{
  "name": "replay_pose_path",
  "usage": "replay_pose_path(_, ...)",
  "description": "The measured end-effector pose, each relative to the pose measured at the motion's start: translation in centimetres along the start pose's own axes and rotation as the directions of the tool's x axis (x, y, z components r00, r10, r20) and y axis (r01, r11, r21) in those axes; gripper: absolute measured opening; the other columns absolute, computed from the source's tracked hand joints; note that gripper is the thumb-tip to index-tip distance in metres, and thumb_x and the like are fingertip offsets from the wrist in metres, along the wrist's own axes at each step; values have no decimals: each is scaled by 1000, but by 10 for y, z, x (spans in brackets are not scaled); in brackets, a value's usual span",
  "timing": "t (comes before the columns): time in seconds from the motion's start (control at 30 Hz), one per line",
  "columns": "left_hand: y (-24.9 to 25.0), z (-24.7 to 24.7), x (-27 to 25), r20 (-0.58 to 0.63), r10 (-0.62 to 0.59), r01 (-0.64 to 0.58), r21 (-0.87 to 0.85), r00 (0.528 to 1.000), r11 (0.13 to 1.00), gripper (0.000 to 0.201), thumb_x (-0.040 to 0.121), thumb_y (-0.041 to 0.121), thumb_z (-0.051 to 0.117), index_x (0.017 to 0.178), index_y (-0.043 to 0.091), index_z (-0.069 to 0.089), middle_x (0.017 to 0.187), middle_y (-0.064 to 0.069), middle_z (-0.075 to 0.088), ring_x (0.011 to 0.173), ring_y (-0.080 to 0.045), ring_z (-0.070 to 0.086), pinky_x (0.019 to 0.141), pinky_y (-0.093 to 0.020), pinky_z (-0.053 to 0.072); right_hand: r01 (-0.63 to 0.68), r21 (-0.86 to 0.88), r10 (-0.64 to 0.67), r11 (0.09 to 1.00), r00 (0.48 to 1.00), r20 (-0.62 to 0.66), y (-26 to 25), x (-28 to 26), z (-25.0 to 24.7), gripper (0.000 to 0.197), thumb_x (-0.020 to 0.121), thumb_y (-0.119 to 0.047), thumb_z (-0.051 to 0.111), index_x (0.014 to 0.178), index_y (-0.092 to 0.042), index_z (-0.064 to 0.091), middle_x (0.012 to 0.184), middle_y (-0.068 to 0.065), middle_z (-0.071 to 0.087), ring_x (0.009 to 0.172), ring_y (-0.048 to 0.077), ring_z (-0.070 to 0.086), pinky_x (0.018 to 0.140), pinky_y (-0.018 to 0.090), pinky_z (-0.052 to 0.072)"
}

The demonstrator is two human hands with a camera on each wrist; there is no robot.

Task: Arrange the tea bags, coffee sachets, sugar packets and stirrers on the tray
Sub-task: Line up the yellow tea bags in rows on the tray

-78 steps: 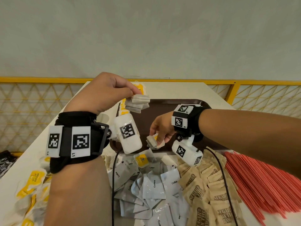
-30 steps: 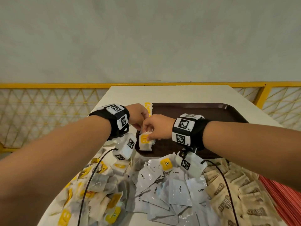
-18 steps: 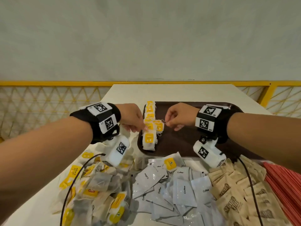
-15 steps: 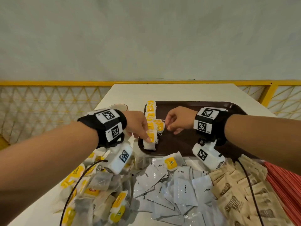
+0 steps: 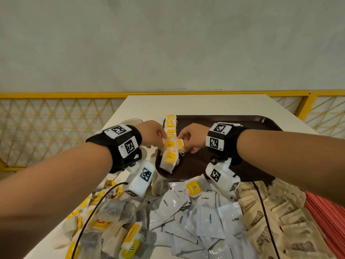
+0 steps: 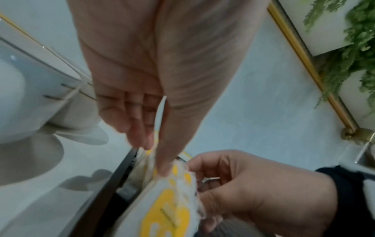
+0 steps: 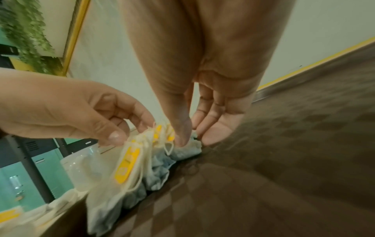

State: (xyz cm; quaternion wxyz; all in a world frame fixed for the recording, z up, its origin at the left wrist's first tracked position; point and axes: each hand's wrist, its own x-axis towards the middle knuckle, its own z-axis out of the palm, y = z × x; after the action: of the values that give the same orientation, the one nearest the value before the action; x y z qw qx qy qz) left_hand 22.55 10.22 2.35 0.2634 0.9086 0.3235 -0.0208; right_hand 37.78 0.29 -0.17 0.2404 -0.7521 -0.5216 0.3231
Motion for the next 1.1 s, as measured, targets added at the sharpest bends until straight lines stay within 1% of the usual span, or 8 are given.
replay_pose_path(0.17,4,10,3,-43,3,-2,18,999,1000,23,76,21,78,93,14,64,80,4,56,75,-13,54,54,-18,43,58,-10,-58,998,998,25,5,-1,-2,20,82,-1,70,99,-10,64,84,1,63,71,7,61,63,21,57)
replay_pose_path(0.27,4,10,3,-54,-50,49,-31,997,998,25,77,22,78,96,14,63,85,1,57,80,-16,55,56,-19,44,92,-13,-91,996,994,52,6,-2,-1,24,81,-1,70,98,-16,62,86,-3,62,73,7,62,59,19,55)
replay_pose_path(0.4,3,9,2,-52,-45,41,-63,998,997,23,77,19,78,95,12,65,88,-3,58,77,-16,54,54,-19,44,117,-4,-117,993,993,35,5,2,4,10,86,-7,66,88,-16,62,81,0,62,78,18,65,67,26,59)
replay_pose_path(0.57,-2,11,-2,-43,-65,63,-34,997,997,29,74,21,81,95,14,62,84,1,60,79,-15,55,59,-21,44,45,89,-44,995,999,-16,6,5,6,8,90,-10,63,92,-7,56,80,10,62,65,12,63,61,24,58)
replay_pose_path(0.67,-4,13,-3,-12,5,-4,67,1000,998,17,78,21,77,87,15,64,73,8,54,70,-8,50,61,-17,39,31,126,-33,991,999,8,5,2,4,9,89,-8,64,91,-8,55,82,11,63,68,13,64,64,25,58)
replay_pose_path(0.8,-2,11,-4,68,46,-49,39,997,998,14,81,13,73,84,15,60,72,5,57,69,-10,52,71,-21,43,57,111,-60,992,998,20,1,0,1,14,88,-8,64,101,-6,58,85,6,60,70,12,61,60,23,58)
replay_pose_path(1.0,-3,4,-10,130,13,-11,-16,991,1000,17,79,7,73,79,20,62,72,4,63,63,-5,55,61,-13,43,14,97,-20,995,998,62,-9,0,8,21,88,3,61,108,-2,57,84,9,60,63,13,63,56,21,57)
replay_pose_path(1.1,-1,1,-12,18,-68,68,-26,998,997,15,83,2,66,92,14,69,83,-2,66,64,-6,57,53,-14,47,-46,101,46,994,999,7,-10,0,10,17,87,8,59,99,-3,58,83,13,61,51,10,63,52,20,56)
